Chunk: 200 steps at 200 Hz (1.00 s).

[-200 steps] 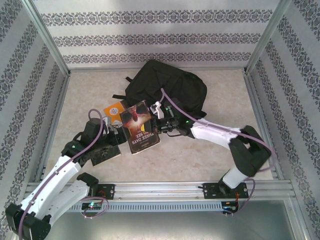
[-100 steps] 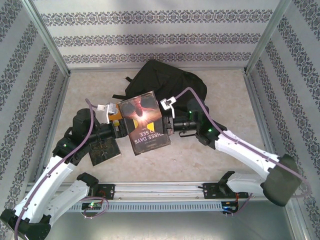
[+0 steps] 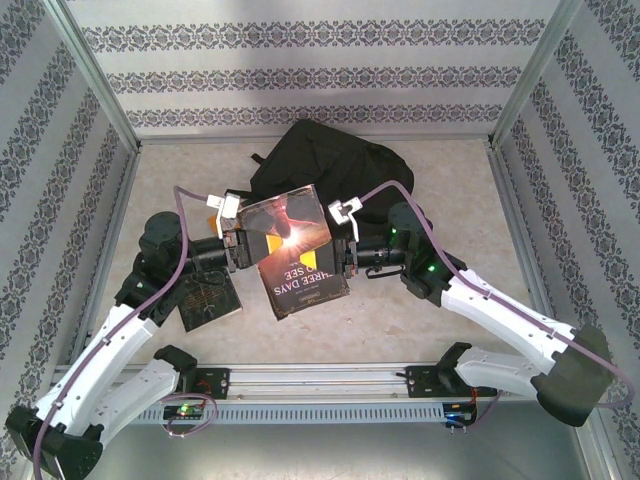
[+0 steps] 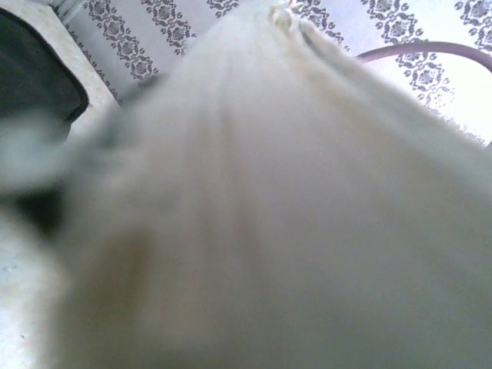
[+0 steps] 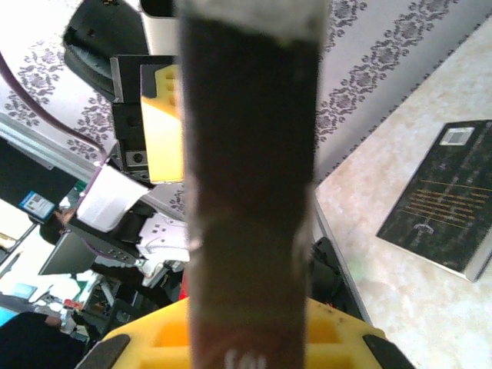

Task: Pack the student bag

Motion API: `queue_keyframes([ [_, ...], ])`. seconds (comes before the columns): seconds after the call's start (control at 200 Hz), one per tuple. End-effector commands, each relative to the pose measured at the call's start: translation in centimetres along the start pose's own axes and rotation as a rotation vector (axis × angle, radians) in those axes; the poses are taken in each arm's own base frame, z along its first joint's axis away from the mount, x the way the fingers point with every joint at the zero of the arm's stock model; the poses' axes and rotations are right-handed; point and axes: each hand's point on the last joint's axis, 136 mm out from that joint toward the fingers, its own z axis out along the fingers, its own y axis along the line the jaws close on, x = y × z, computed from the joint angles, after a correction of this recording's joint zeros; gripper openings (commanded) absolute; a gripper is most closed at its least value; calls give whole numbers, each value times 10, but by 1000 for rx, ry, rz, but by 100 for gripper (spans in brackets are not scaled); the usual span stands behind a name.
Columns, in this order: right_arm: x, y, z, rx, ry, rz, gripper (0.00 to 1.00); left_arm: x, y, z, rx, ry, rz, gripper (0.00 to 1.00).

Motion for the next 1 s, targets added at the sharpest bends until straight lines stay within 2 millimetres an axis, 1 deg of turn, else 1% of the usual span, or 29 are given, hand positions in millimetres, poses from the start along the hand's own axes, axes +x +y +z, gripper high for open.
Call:
queue_keyframes([
  [0.0,-11,4,-2,17,-43,-67,0,-1,-18,1,68,3,84,0],
  [0.035,-16,-5,-5,59,-70,-56,0,-3,-9,0,17,-17,83,0],
  [0.085,-23,-21,-13,138,-125,-33,24,-10,1,-3,-53,-71,85,0],
  [0.1,-25,-28,-16,175,-148,-22,30,-13,5,-5,-75,-92,84,0],
  [0.125,-29,-42,-22,247,-196,2,44,-17,10,-8,-107,-132,82,0],
  [0.145,-31,-52,-27,303,-240,20,52,-21,14,-10,-125,-164,71,0],
  [0.16,-33,-58,-32,335,-274,32,56,-25,18,-12,-143,-201,61,0],
  [0.205,-35,-71,-42,380,-368,60,64,-35,31,-19,-180,-312,17,0],
  [0.26,-37,-77,-52,385,-473,94,76,-47,41,-32,-179,-470,-47,0],
  [0.265,-37,-77,-52,384,-478,98,77,-50,40,-33,-174,-487,-49,0],
  [0.295,-37,-83,-59,397,-531,127,84,-53,50,-42,-177,-571,-92,0],
  [0.33,-38,-85,-65,390,-583,148,91,-57,59,-52,-174,-664,-132,0],
  [0.375,-40,-83,-68,363,-631,163,97,-59,67,-64,-169,-756,-164,0],
  [0.455,-43,-79,-66,316,-656,193,98,-60,78,-78,-195,-841,-197,0],
  [0.575,-47,-75,-51,235,-655,255,98,-60,82,-85,-182,-889,-236,0],
  [0.655,-46,-81,-41,228,-647,311,98,-57,86,-85,-166,-895,-282,0],
  [0.715,-45,-89,-37,240,-656,360,98,-56,88,-87,-145,-908,-312,0],
  [0.804,-45,-94,-31,230,-666,389,98,-53,90,-90,-137,-921,-348,0],
  [0.979,-53,-79,0,162,-579,343,98,-51,87,-89,-129,-903,-391,0],
  [0.994,-56,-74,3,139,-577,331,98,-51,87,-89,-133,-899,-395,0],
])
